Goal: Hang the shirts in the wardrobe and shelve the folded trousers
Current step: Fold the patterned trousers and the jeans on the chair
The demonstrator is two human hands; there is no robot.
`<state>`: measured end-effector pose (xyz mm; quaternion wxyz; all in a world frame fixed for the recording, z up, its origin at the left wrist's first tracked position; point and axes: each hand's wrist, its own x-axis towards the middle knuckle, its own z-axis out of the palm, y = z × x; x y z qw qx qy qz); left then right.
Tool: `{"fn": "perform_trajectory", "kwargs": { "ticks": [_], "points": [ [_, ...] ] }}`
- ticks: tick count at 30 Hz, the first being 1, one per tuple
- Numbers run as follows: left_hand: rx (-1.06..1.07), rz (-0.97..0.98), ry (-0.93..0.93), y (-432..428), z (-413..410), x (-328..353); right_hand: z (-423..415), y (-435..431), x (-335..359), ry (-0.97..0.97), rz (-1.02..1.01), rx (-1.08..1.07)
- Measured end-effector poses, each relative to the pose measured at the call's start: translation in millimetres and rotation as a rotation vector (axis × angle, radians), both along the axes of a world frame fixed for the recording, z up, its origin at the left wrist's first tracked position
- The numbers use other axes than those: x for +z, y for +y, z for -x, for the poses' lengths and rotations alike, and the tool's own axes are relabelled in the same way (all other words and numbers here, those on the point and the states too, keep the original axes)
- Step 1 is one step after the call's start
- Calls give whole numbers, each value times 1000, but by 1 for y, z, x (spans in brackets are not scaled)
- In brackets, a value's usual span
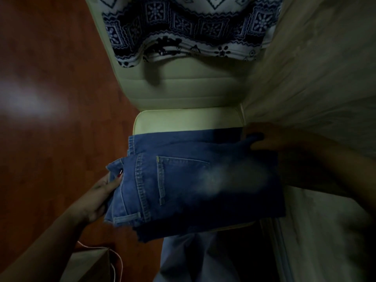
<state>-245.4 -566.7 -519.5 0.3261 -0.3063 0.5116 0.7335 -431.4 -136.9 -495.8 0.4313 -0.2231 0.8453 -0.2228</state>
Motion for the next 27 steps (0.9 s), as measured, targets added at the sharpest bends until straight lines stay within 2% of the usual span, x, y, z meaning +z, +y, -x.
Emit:
{"fn": "perform_trajectory", "kwargs": {
  "ticks": [2, 4, 7, 11, 14, 17, 19, 24, 27],
  "points": [
    [6, -23, -9, 11, 7, -4, 6, 20, -3, -44, -30, -126],
    [23, -6, -15, 19, 15, -9, 14, 29, -12, -10, -110, -189],
    [102, 178, -73, 28, 22, -18, 15, 14, -24, 38, -53, -248],
    [83, 492, -118, 27, 26, -30, 0, -5, -54, 153, -113, -425],
    [118, 566, -95, 34, 24, -28, -28, 7, -64, 192, -42, -711],
    [153, 586, 16, 48, 14, -23, -64, 19, -62, 279, 1, -855],
    [106, 647, 17, 53, 9, -25, -86, 25, -67, 326, -5, -919],
    [10, 802, -18, 50, 8, -35, -101, 30, -86, 123, 79, -1194],
    [25, 772, 19, 51, 12, -35, -93, 32, -90, 29, 135, -1265]
  ]
}}
